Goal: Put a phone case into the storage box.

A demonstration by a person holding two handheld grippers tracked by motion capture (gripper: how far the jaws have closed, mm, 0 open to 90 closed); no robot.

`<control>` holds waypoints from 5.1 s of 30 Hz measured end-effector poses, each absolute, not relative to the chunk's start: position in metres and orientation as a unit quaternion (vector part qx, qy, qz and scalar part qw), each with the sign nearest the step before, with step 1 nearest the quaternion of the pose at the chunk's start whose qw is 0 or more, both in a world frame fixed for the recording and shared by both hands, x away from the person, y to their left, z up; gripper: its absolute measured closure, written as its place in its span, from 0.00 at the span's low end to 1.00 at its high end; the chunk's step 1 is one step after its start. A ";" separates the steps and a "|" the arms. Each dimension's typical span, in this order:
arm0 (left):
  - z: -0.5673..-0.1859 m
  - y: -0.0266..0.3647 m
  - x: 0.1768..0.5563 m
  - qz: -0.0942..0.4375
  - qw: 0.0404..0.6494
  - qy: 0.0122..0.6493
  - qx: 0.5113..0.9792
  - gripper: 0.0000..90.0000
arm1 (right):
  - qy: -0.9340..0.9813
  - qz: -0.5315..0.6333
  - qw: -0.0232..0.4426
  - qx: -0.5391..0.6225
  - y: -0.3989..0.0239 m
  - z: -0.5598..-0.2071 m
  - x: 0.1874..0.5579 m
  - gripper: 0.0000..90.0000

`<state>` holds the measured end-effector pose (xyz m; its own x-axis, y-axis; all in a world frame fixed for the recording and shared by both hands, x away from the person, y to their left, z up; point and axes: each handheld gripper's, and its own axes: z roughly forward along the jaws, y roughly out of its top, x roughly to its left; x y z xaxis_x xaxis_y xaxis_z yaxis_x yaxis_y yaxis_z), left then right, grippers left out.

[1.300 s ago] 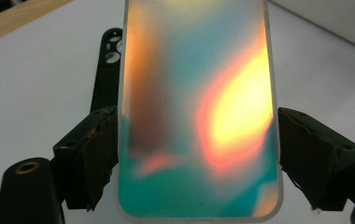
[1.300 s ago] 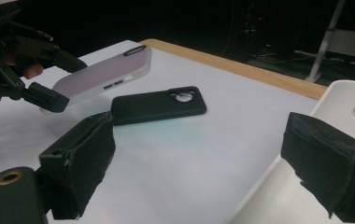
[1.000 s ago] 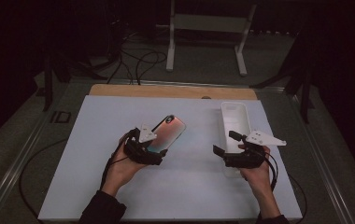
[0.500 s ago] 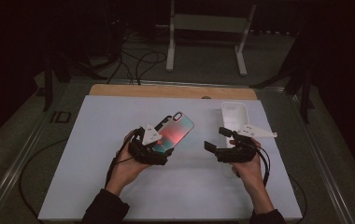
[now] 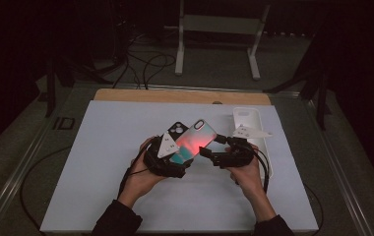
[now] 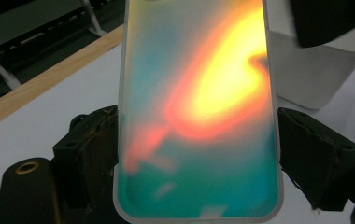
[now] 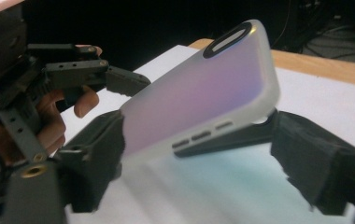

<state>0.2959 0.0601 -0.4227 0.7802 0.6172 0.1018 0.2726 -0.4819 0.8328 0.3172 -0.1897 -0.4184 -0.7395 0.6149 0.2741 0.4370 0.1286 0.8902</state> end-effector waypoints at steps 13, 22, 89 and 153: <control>-0.424 0.051 0.291 0.193 0.447 0.259 0.835 0.19 | 0.746 0.555 0.044 0.366 -0.172 -0.420 0.319 0.61; -0.427 0.048 0.291 0.187 0.442 0.257 0.839 0.19 | 0.750 0.557 0.027 0.356 -0.166 -0.417 0.317 0.83; -0.439 0.069 0.295 0.008 0.522 0.199 0.829 0.50 | 0.789 0.582 -0.017 0.193 -0.179 -0.397 0.300 0.96; -0.448 0.058 0.285 0.088 0.485 0.253 0.832 0.90 | 0.737 0.552 0.140 0.366 -0.154 -0.375 0.294 0.18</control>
